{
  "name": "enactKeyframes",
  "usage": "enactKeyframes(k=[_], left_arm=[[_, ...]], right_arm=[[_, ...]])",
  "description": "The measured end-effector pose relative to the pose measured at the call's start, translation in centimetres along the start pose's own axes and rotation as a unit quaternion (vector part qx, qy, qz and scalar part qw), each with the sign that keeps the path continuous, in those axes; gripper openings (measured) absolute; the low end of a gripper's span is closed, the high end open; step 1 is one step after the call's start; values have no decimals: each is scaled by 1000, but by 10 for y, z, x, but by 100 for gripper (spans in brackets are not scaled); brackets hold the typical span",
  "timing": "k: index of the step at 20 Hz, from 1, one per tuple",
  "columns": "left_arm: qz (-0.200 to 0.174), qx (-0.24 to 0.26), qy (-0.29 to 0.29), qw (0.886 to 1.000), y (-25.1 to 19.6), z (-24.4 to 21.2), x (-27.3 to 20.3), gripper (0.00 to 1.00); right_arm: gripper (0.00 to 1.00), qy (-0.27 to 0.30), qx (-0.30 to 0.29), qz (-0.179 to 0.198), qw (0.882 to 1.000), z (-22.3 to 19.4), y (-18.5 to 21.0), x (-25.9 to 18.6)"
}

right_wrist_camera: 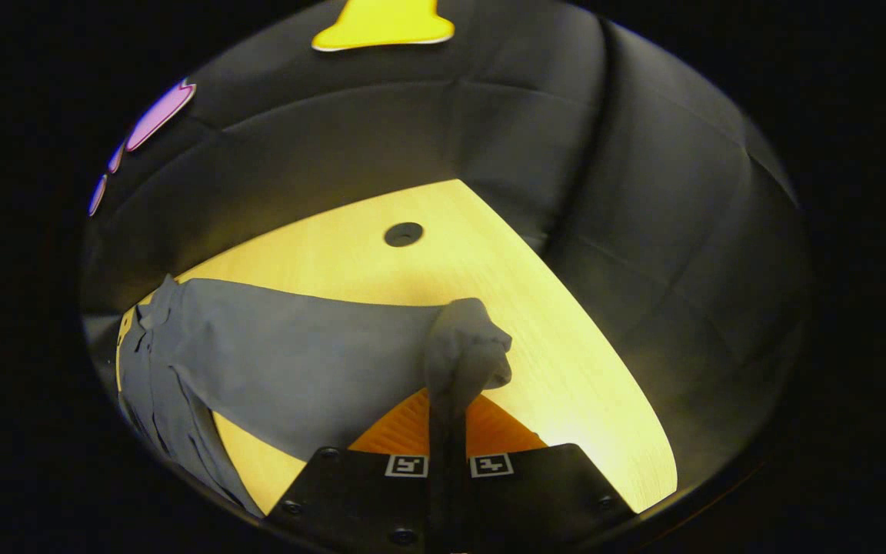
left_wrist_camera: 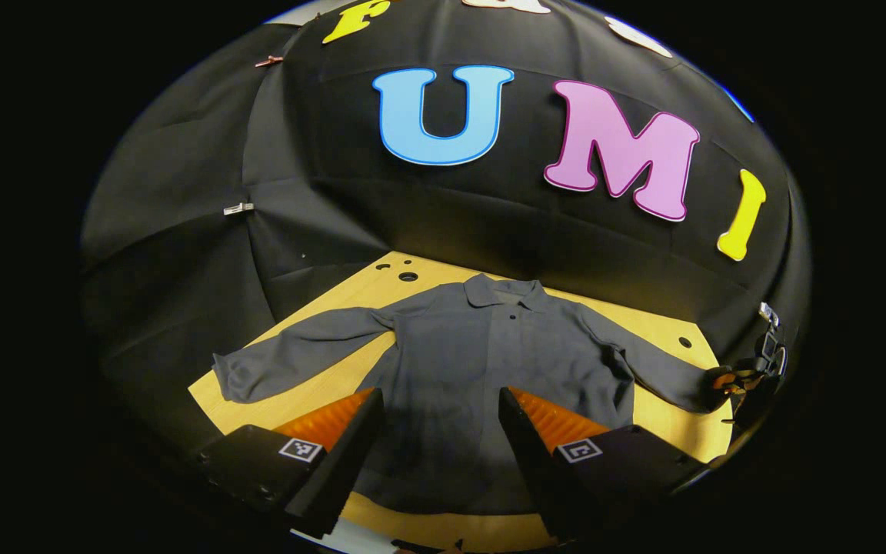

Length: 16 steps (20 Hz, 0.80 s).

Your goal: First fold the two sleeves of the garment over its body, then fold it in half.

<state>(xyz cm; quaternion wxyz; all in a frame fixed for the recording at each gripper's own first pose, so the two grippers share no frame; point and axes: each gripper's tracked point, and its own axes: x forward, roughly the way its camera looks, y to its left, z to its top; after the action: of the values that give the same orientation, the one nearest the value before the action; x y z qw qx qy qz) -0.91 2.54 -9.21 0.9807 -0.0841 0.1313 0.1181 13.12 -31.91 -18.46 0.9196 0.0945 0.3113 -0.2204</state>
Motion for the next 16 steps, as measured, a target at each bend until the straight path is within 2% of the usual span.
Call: enactKeyframes(k=[8, 13, 16], left_arm=[[-8, 7, -16, 1000, 19, 10, -7, 96], [12, 6, -27, 1000, 47, 22, -14, 96], [27, 14, -46, 998, 67, 38, -17, 96]], right_arm=[[5, -54, -54, 49, 996, 73, 81, -49], [5, -89, -79, 74, 990, 109, 126, -83], [5, -104, -116, 87, 984, 125, 163, -100]])
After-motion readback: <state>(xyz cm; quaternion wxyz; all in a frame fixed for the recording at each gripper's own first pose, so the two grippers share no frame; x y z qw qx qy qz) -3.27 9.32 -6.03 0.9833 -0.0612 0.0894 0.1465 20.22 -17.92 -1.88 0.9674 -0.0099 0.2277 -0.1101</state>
